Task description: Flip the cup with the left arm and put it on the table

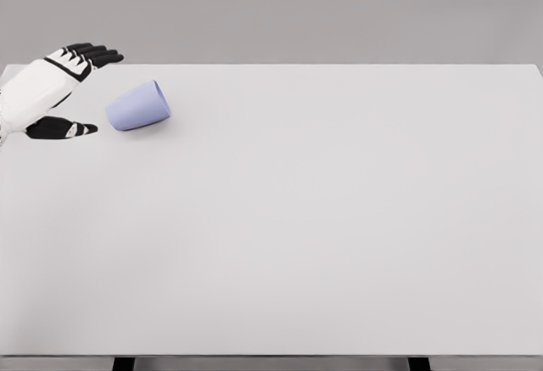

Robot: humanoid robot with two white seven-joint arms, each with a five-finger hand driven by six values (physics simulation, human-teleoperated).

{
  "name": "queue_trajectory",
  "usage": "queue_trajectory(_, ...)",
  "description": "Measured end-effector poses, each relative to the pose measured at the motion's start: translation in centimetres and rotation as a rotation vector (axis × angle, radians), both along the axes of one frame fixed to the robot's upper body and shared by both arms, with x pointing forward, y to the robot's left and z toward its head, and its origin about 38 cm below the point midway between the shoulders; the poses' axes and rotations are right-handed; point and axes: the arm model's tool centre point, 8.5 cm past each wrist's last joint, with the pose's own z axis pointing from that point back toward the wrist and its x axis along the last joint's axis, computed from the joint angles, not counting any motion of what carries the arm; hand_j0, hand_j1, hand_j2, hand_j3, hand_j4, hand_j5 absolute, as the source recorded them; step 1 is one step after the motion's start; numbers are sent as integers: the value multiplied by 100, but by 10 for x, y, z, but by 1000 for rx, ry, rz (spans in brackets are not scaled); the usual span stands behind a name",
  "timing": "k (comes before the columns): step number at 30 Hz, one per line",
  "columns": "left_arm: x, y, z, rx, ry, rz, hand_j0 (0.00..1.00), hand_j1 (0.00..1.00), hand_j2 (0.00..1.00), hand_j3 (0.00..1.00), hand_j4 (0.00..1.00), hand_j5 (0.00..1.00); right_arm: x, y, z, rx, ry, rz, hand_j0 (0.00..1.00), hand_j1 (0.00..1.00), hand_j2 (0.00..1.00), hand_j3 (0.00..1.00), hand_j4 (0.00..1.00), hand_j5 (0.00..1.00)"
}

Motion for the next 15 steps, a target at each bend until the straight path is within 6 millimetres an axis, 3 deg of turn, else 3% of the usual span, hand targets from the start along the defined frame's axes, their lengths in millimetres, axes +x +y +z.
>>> queue_trajectory(5, 1, -10, -5, -7, 4, -16, 100, 100, 100, 100, 100, 100, 0, 0, 0, 0, 0, 0, 100, 100, 100, 100, 100, 100)
queue_trajectory(9, 0, -31, -3, 14, 2, -64, 100, 100, 100, 100, 100, 100, 0, 0, 0, 0, 0, -1, 100, 100, 100, 100, 100, 100)
queue_trajectory(15, 20, -43, 13, -33, 94, 83, 100, 100, 100, 100, 100, 100, 0, 0, 0, 0, 0, 0, 100, 100, 100, 100, 100, 100)
